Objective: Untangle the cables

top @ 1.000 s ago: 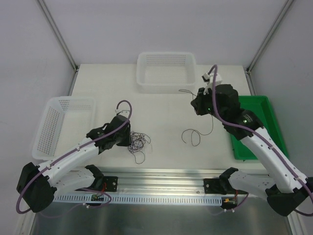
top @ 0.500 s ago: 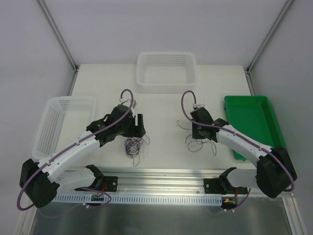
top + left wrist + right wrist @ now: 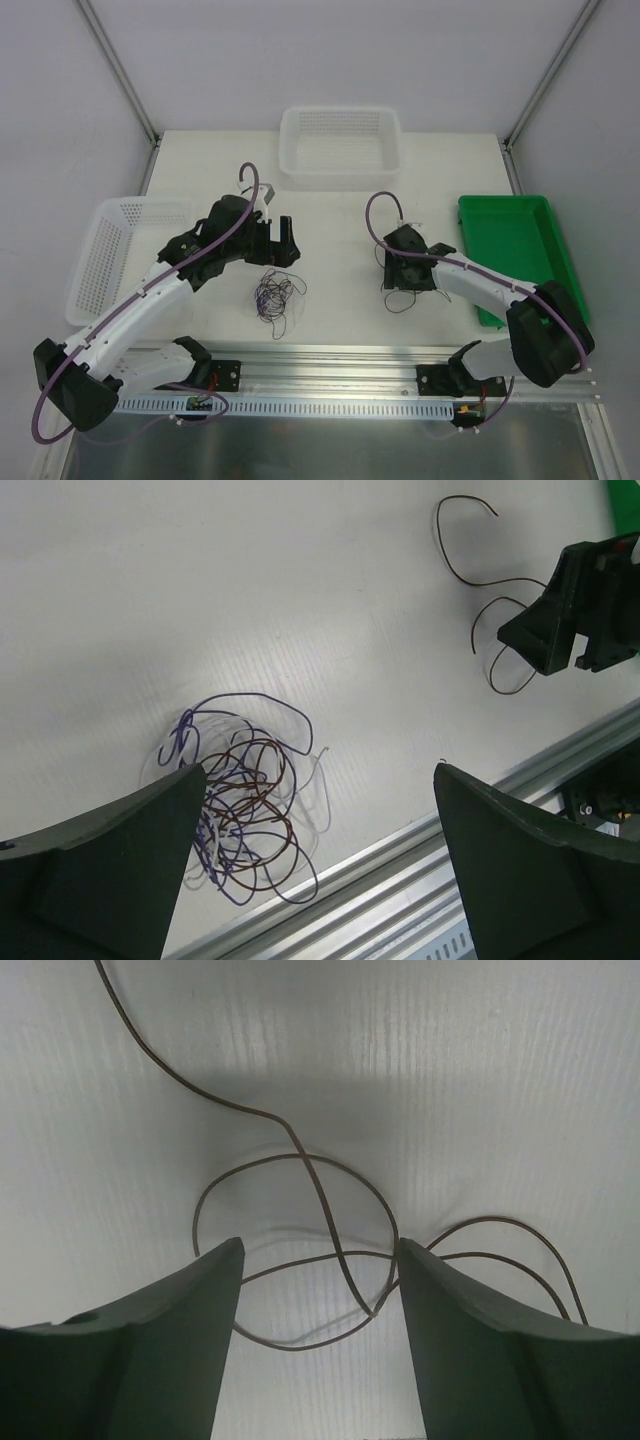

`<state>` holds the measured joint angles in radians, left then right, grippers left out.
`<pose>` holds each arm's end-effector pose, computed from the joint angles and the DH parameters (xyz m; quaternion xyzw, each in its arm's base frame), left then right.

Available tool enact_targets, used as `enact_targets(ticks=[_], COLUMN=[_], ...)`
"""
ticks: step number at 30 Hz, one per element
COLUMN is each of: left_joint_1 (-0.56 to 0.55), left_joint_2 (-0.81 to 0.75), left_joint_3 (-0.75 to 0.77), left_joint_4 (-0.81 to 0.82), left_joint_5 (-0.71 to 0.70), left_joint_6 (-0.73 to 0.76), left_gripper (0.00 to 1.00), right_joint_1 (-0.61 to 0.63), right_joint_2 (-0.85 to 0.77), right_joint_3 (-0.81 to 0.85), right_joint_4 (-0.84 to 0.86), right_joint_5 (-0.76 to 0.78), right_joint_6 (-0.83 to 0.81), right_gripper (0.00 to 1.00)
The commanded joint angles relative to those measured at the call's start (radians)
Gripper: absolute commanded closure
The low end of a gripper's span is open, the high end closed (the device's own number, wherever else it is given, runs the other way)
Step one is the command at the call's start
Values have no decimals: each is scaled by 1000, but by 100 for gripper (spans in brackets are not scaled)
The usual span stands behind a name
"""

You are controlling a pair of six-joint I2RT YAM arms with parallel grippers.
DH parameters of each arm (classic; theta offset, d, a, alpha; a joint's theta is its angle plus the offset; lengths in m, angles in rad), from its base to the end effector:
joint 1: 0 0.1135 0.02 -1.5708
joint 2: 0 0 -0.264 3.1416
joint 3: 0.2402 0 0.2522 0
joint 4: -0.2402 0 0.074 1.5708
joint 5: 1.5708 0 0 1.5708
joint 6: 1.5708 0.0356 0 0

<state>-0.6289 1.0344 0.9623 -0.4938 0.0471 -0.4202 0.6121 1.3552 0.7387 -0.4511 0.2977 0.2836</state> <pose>0.1819 -0.1344 0.3239 0.1025 0.8702 -0.2590 0.4064 0.2108 0.1352 0.1841 -0.1202 0.9510 -0.0229 0.2841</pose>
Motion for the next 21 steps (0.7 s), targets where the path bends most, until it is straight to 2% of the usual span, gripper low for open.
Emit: enact_targets(ticks=[1,8,11,14,15,17,18,21], left_joint_1=[37,84,95,106,107,113,118,130], left_joint_2=[-10,-59,-68,-74,-74,-80,-82,-96], left_joint_3=[55,49,20,-13,-19,-33,-37,-46], left_joint_4=[-52,-68,-68,-68,-65,-66,-68,-66], left_joint_5=[20,-113,-170,-202,-204,-207,-210,-222], left_joint_6=[78,156,167,172,175,184,187,193], left_gripper=[1,1,1,1,1,1,1,1], right_joint_1=[-5,-8,-8,-8,-9,-9,-8,-3], right_joint_2=[27,90,107,105,107,111,113,140], right_joint_3=[-12,-21,-21,-21,-19,-18,-18,-2], right_joint_4=[2,0,-1,-6,-9,-9,-8,25], right_joint_5=[-6,12,9,-12,-15,-28,-43,-74], right_joint_6=[31,55,60,60,63,63,63,51], right_gripper=[32,33,38,58,74,89,99,99])
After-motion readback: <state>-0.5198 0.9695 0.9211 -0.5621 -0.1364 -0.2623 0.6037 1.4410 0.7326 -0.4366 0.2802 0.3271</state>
